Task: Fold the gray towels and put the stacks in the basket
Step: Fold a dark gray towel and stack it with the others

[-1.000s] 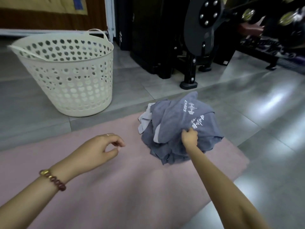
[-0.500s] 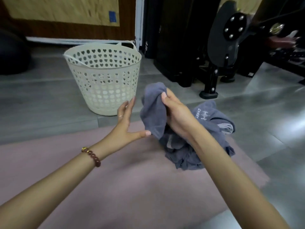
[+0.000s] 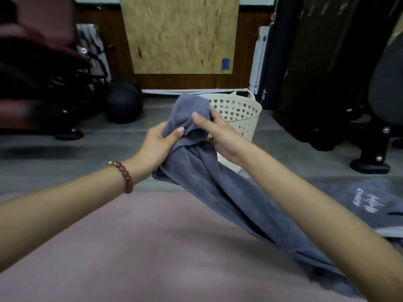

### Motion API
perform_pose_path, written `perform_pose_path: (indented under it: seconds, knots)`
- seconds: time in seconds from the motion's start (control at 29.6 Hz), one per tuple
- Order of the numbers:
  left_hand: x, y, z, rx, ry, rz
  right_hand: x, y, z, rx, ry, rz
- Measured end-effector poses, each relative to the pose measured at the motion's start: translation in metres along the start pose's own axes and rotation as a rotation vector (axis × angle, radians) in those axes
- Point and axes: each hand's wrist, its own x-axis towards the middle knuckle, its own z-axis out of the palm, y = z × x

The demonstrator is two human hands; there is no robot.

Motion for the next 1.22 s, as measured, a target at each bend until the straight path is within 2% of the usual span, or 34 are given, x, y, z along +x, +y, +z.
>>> perform_pose_path:
  seconds: [0.07,0.17,0.2,0.27,0.37,0.41,0.47,0.54,0.57,0.61,0.68,0.81,0.91,0.98,1.05,1.15,1.22]
  knots:
    - [-0.004,-0.021,-0.013,0.018,0.059,-0.045,-0.001,0.04,-0.004,-0.299,-0.068,0.099]
    - [-0.019,-0.062,-0.039,0.064,0.166,-0.132,-0.016,0.107,-0.023,-0.757,-0.475,0.332]
    - [-0.026,-0.078,-0.049,0.09,0.206,-0.162,-0.024,0.127,-0.03,-0.859,-0.558,0.426]
    - [-0.041,-0.109,-0.071,0.12,0.287,-0.202,-0.04,0.163,-0.046,-1.062,-0.591,0.537]
    - [-0.06,-0.143,-0.107,0.135,0.51,-0.26,-0.057,0.199,-0.061,-1.291,-0.515,0.69]
    - [-0.065,-0.152,-0.118,0.145,0.58,-0.28,-0.063,0.208,-0.06,-1.183,-0.441,0.75]
    - [-0.072,-0.166,-0.136,0.123,0.578,-0.343,-0.069,0.218,-0.044,-0.574,-0.258,0.85]
    - [-0.077,-0.175,-0.139,-0.037,0.386,-0.438,-0.066,0.212,-0.015,0.013,-0.228,0.853]
    - [-0.08,-0.179,-0.135,-0.122,0.297,-0.477,-0.06,0.204,-0.001,0.169,-0.244,0.82]
    - [-0.083,-0.181,-0.127,-0.157,0.231,-0.497,-0.05,0.198,0.009,0.226,-0.246,0.768]
    - [-0.093,-0.189,-0.106,-0.111,0.11,-0.547,-0.028,0.193,0.02,0.139,-0.167,0.663]
    - [-0.131,-0.218,-0.057,-0.057,-0.159,-0.664,-0.016,0.242,-0.009,-0.385,0.012,0.589]
    - [-0.173,-0.254,-0.034,0.365,-0.431,-0.626,-0.051,0.285,-0.039,-0.769,0.202,0.65]
    - [-0.2,-0.275,-0.023,0.567,-0.546,-0.591,-0.082,0.299,-0.052,-0.878,0.317,0.672]
    - [-0.217,-0.285,-0.014,0.588,-0.527,-0.674,-0.117,0.304,-0.056,-0.802,0.224,0.676]
    - [-0.232,-0.292,-0.007,0.671,-0.263,-0.797,-0.169,0.304,-0.036,-0.7,-0.129,0.749]
    - [-0.237,-0.291,-0.006,0.725,-0.248,-0.891,-0.195,0.311,-0.018,-0.866,-0.301,0.69]
